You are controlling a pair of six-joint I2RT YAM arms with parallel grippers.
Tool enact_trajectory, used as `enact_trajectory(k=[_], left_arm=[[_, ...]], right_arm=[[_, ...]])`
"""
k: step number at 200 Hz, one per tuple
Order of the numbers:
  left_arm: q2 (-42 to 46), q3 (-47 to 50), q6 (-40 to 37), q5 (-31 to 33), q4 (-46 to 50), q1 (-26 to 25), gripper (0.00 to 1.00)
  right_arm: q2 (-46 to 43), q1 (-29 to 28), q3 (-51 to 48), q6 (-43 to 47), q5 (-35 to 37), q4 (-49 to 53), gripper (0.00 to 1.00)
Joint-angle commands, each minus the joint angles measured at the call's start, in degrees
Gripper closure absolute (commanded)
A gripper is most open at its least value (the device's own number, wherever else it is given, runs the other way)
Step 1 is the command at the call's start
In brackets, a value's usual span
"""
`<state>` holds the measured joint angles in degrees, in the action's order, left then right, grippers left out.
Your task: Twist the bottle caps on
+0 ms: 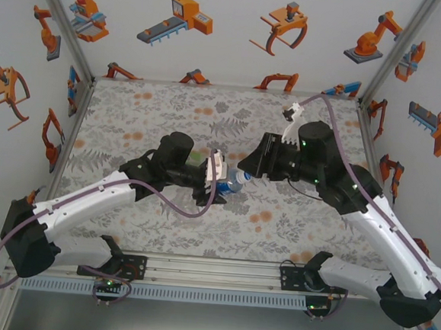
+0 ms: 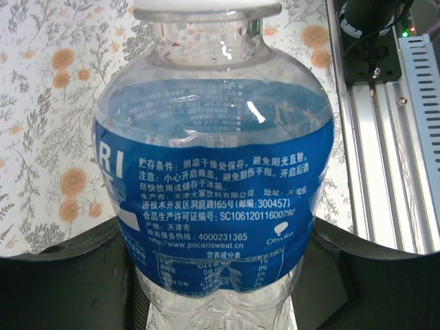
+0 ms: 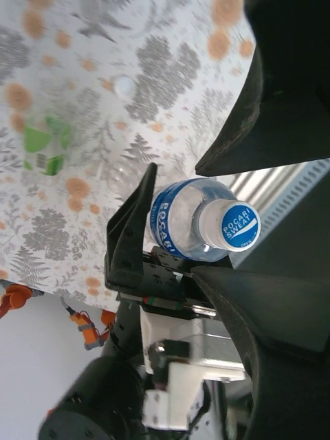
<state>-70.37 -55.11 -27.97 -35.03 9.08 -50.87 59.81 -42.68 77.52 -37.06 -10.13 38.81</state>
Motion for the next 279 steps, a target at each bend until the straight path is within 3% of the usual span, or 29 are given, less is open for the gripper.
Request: enact_trajectory(k=[1, 50, 109, 148, 218, 279], left_arm=[[0.9, -1.7, -1.0, -2.6, -1.5, -0.1, 1.00], [1.9, -1.7, -1.1, -3.0, 0.0, -0.2, 1.00], [2.7, -1.3, -1.6, -3.7, 1.3, -0.2, 1.00], [3.2, -1.3, -2.0, -4.6, 2.4, -0.2, 1.00], [3.7, -1.4, -2.4, -6.2, 3.1, -0.2, 1.00], [2.8, -1.9, -2.6, -6.9, 3.2, -0.3, 1.00]], right_arm=[[-1.9, 0.0, 3.0, 19.3, 0.6, -1.6, 0.47], [-1.4, 0.0, 5.6, 45.8, -10.5, -0.7, 0.48], [-2.0, -0.1, 3.4, 65.2, -22.1, 0.6, 0.53], [-2.1, -0.1, 1.9, 71.5, -27.4, 2.1, 0.52], [-0.6, -0.2, 0.8, 72.0, -29.0, 4.3, 0.51], [0.0, -0.7, 0.1, 71.8, -29.7, 3.6, 0.61]])
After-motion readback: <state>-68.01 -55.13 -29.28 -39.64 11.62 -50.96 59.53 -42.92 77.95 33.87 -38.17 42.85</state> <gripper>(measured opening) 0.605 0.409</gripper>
